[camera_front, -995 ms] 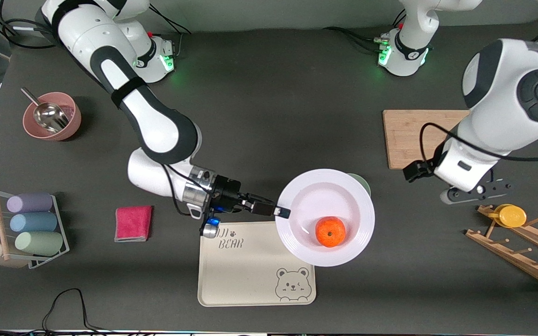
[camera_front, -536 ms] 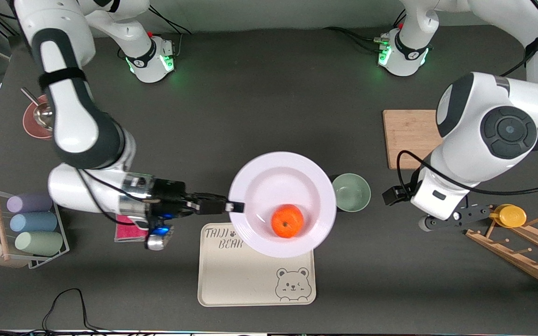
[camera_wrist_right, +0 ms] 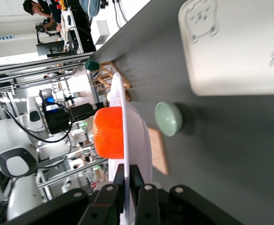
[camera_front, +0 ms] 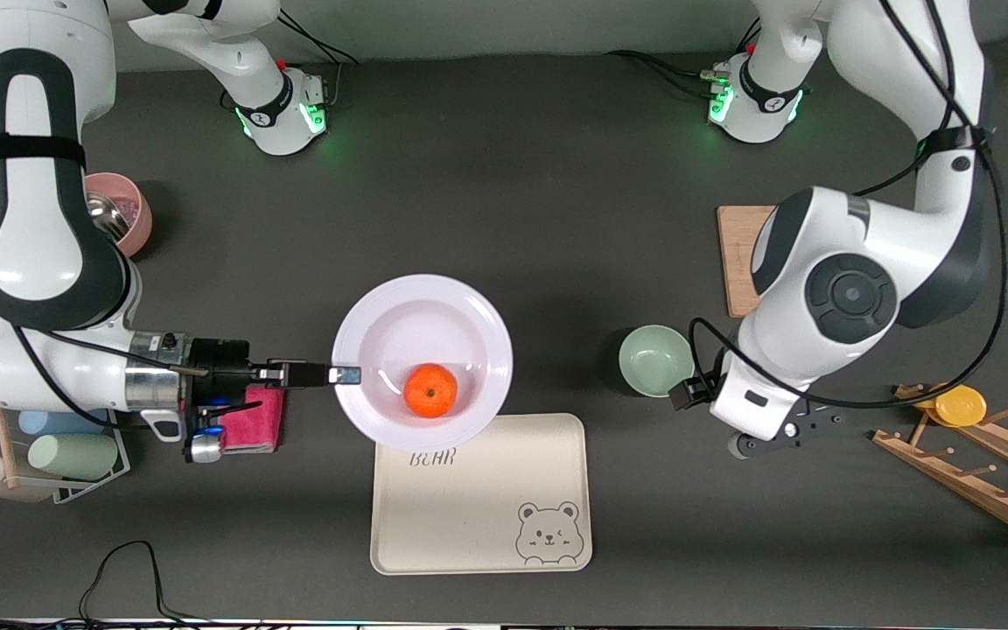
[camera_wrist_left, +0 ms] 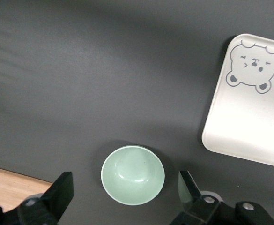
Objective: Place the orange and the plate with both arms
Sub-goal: 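Lift the plate with the orange using the right gripper, then lower the plate onto the bear tray with the right gripper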
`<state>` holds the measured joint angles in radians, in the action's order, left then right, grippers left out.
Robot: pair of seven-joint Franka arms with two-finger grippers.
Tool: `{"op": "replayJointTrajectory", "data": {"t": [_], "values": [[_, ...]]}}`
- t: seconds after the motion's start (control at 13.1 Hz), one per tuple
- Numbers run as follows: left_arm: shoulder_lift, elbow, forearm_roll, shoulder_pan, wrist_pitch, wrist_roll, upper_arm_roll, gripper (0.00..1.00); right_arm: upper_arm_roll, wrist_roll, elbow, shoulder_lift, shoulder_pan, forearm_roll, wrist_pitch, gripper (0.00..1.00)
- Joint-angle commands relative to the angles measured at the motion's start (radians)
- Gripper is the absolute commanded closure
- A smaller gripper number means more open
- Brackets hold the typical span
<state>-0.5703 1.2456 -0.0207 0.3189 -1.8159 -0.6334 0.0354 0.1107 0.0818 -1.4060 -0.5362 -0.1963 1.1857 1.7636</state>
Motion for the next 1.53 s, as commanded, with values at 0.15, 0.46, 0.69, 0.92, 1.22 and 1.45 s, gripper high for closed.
{"op": "replayJointTrajectory", "data": {"t": [0.15,0.46,0.69,0.92,1.22,1.45], "values": [[-0.043,0.015,-0.019,-0.061,-0.051,0.134,-0.014,0.0,0.033,0.087,0.15,-0.184,-0.003,0.012,-0.015,1.0],[-0.04,0.122,-0.024,-0.093,-0.147,0.164,-0.017,0.0,0.066,0.091,0.332,-0.362,0.008,0.096,0.002,1.0],[-0.034,0.127,-0.022,-0.11,-0.135,0.227,-0.017,0.0,0.046,0.072,0.41,-0.427,0.005,0.15,0.111,1.0],[-0.036,0.127,-0.024,-0.106,-0.137,0.212,-0.019,0.0,-0.002,-0.03,0.432,-0.415,0.002,0.157,0.145,1.0],[-0.037,0.129,-0.024,-0.11,-0.132,0.219,-0.019,0.0,-0.039,-0.084,0.467,-0.425,-0.028,0.138,0.249,1.0],[-0.037,0.144,-0.024,-0.113,-0.135,0.23,-0.022,0.0,-0.039,-0.007,0.49,-0.484,-0.026,0.118,0.325,1.0]]}}
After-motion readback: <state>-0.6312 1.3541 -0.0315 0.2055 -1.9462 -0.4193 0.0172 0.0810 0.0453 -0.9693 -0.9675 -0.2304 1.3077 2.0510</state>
